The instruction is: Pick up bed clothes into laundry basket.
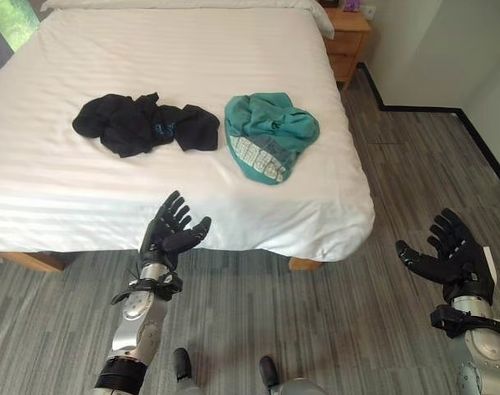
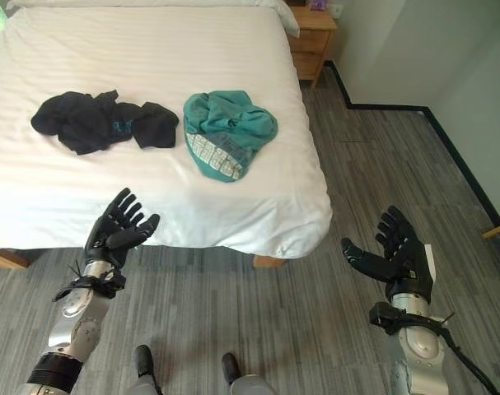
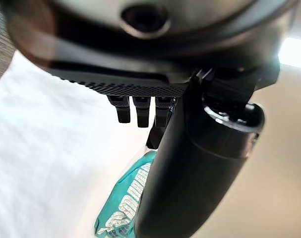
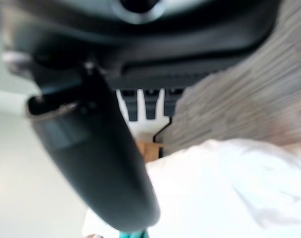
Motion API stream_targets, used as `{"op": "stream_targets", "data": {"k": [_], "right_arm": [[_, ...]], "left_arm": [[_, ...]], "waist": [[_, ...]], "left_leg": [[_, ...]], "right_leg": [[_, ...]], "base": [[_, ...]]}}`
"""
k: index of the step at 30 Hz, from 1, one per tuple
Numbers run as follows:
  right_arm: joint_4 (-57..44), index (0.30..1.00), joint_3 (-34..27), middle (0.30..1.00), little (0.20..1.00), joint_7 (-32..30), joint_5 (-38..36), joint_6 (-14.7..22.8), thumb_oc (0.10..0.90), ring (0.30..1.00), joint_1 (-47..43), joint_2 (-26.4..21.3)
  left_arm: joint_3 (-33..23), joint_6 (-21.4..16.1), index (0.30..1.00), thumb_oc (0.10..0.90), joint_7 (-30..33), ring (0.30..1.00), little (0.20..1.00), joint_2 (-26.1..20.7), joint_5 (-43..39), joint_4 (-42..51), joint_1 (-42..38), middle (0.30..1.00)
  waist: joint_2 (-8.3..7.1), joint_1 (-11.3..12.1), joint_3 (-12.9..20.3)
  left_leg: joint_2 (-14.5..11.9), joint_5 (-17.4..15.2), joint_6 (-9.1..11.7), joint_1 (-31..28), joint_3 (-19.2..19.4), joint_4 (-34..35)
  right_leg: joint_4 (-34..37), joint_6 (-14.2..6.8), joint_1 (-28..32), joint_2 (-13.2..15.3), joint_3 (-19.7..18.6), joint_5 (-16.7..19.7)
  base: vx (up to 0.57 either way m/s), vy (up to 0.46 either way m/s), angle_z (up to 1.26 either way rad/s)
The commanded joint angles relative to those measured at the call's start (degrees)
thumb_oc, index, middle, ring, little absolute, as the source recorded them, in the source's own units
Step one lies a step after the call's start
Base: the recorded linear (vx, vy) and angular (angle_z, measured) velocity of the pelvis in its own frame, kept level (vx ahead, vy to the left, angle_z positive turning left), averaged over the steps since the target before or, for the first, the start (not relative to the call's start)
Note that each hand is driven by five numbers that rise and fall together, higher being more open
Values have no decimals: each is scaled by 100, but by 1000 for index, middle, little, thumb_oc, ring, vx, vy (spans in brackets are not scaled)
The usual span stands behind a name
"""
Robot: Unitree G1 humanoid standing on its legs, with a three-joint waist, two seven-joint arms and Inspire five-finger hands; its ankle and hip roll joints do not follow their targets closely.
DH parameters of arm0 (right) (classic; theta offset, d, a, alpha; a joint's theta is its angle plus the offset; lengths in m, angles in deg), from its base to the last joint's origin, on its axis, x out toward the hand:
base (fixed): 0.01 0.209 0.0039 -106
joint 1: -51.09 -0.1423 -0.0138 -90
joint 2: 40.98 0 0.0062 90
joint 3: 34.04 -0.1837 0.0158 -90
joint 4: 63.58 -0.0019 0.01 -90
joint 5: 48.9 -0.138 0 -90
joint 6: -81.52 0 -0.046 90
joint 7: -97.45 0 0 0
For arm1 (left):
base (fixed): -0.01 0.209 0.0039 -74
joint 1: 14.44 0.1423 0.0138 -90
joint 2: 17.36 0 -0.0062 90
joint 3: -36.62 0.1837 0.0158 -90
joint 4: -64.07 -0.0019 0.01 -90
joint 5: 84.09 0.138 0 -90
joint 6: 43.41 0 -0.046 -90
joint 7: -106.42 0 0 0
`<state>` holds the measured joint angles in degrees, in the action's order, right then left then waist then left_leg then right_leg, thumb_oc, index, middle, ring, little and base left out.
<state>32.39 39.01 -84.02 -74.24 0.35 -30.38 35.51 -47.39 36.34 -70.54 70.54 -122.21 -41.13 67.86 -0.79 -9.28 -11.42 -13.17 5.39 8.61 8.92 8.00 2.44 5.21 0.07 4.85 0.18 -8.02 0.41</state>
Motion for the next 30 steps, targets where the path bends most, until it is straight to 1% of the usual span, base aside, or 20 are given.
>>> {"op": "stream_targets", "data": {"k": [1, 3, 4, 5, 6, 7, 9, 10, 11, 13, 14, 17, 19, 20, 21, 22, 25, 26, 28, 30], "right_arm": [[-605, 900, -242, 900, 900, 20, 224, 508, 800, 900, -556, -830], [-513, 900, -140, 900, 900, 44, 489, 480, 800, 900, -881, -1153], [-375, 900, -46, 900, 900, 9, 594, 478, 800, 900, -1024, -1301], [-262, 900, 71, 900, 900, -10, 736, 421, 800, 900, -1150, -1402], [-252, 900, 82, 900, 900, -12, 737, 424, 800, 900, -1170, -1407], [44, 900, 295, 900, 900, -76, 1120, 306, 800, 900, -1472, -1762], [248, 900, 401, 900, 900, -102, 1642, 228, 800, 900, -1613, -2168], [509, 900, 473, 900, 900, -164, 1843, 165, 800, 900, -1785, -2454], [569, 900, 532, 900, 900, -173, 1839, 189, 800, 900, -1853, -2484], [965, 900, 750, 900, 900, -307, 1868, 136, 800, 900, -2281, -2767], [1071, 900, 868, 900, 900, -245, 1987, 81, 800, 900, -2469, -3006], [1467, 900, 972, 900, 900, -223, 2083, 97, 800, 900, -2543, -3434], [1494, 900, 968, 900, 900, -180, 2114, 86, 800, 900, -2513, -3586], [1433, 900, 925, 900, 900, -144, 2167, 45, 800, 900, -2443, -3708], [1523, 900, 846, 900, 900, -73, 2085, 62, 800, 900, -2434, -3914], [1615, 900, 896, 900, 900, 52, 2021, 72, 800, 900, -2419, -4062], [1962, 900, 1080, 900, 900, 279, 1947, 79, 800, 900, -2433, -4520], [2095, 900, 957, 900, 900, 303, 1884, 85, 800, 900, -2268, -4632], [2237, 900, 803, 900, 900, 301, 1888, 50, 800, 900, -2018, -4721], [2295, 900, 728, 900, 900, 317, 1919, 31, 800, 900, -1920, -4762]], "left_arm": [[-310, -643, 900, 800, -174, 900, 900, -290, 34, 464, -466, 900], [-170, -604, 900, 800, -266, 900, 900, -289, -7, 532, -361, 900], [-90, -565, 900, 800, -311, 900, 900, -304, -20, 489, -292, 900], [-21, -533, 900, 800, -332, 900, 900, -316, -2, 468, -264, 900], [-31, -533, 900, 800, -332, 900, 900, -314, -1, 468, -268, 900], [174, -465, 900, 800, -406, 900, 900, -376, -85, 473, -287, 900], [206, -422, 900, 800, -515, 900, 900, -457, -39, 448, -230, 900], [271, -410, 900, 800, -594, 900, 900, -493, -48, 503, -222, 900], [253, -409, 900, 800, -596, 900, 900, -477, -50, 504, -220, 900], [317, -404, 900, 800, -623, 900, 900, -524, -154, 598, -179, 900], [372, -389, 900, 800, -700, 900, 900, -484, -305, 655, -113, 900], [498, -401, 900, 800, -826, 900, 900, -425, -432, 583, -71, 900], [527, -396, 900, 800, -849, 900, 900, -397, -432, 600, -34, 900], [545, -390, 900, 800, -842, 900, 900, -363, -403, 591, 10, 900], [515, -383, 900, 800, -939, 900, 900, -234, -555, 650, 140, 900], [514, -340, 900, 800, -997, 900, 900, -195, -625, 629, 198, 900], [531, -319, 900, 800, -1045, 900, 900, 13, -811, 624, 415, 900], [614, -307, 900, 800, -1045, 900, 900, 71, -861, 587, 399, 900], [697, -250, 900, 800, -1052, 900, 900, 127, -934, 549, 370, 900], [774, -221, 900, 800, -1099, 900, 900, 143, -962, 533, 360, 900]], "waist": [[-91, 109, 411], [-118, 249, 444], [-155, 286, 412], [-135, 311, 366], [-117, 325, 371], [-48, 217, 119], [40, 157, 24], [52, 184, 26], [65, 146, 17], [70, 199, 16], [9, 179, 38], [-115, 73, 103], [-148, 56, 97], [-218, 48, 115], [-303, 159, 144], [-316, 145, 184], [-376, 222, 215], [-398, 171, 208], [-415, 84, 189], [-390, 78, 180]], "left_leg": [[146, 471, -82, -64, 91, -76], [476, 149, -339, -15, 44, -385], [648, -8, -476, -128, 90, -420], [737, -60, -562, -251, 120, -399], [714, -34, -563, -231, 136, -389], [766, -49, -656, -471, 41, -251], [780, -124, -690, -643, -104, -109], [803, -183, -688, -709, -145, -75], [811, -193, -691, -721, -165, -70], [828, -289, -641, -840, -168, -25], [899, -414, -582, -1023, -231, 63], [979, -554, -561, -1259, -511, 162], [979, -619, -548, -1346, -644, 142], [976, -698, -529, -1401, -743, 71], [972, -720, -488, -1400, -896, -54], [934, -680, -451, -1384, -967, -72], [799, -430, -254, -1261, -1068, -343], [754, -339, -235, -1135, -958, -463], [641, -343, -255, -1007, -344, -476], [604, -341, -251, -1026, -188, -389]], "right_leg": [[-416, -626, 453, 674, -113, -784], [-955, -800, 285, 1012, -119, -685], [-1542, -876, 21, 1157, -138, -368], [-2064, -842, -253, 1180, -209, 18], [-2070, -842, -294, 1156, -235, 46], [-2912, -832, -826, 821, -482, 537], [-3291, -863, -1207, 591, -623, 538], [-3156, -823, -1318, 659, -553, 482], [-3146, -821, -1292, 671, -529, 465], [-2540, -846, -1423, 891, -289, 435], [-1571, -940, -1524, 850, -211, 196], [-432, -1084, -1565, 575, -605, 328], [-351, -1105, -1550, 504, -655, 389], [-398, -1056, -1482, 441, -649, 391], [-455, -999, -1350, 524, -618, 462], [-428, -937, -1252, 453, -703, 434], [-214, -772, -870, 435, -349, 432], [-182, -718, -758, 470, -196, 391], [-216, -675, -648, 567, 143, 285], [-254, -664, -621, 572, 215, 242]], "base": [[397, 324, -17], [344, 331, -15], [253, 294, 7], [138, 195, 11], [163, 282, 7], [165, 226, -4], [266, 163, 31], [204, 41, 62], [182, 4, 54], [284, -21, 41], [394, -38, 34], [301, -84, 34], [182, -131, 74], [229, -311, 114], [155, -351, 116], [138, -366, 90], [82, -262, 58], [-1, -210, 75], [-10, -157, 93], [19, -85, 70]]}}
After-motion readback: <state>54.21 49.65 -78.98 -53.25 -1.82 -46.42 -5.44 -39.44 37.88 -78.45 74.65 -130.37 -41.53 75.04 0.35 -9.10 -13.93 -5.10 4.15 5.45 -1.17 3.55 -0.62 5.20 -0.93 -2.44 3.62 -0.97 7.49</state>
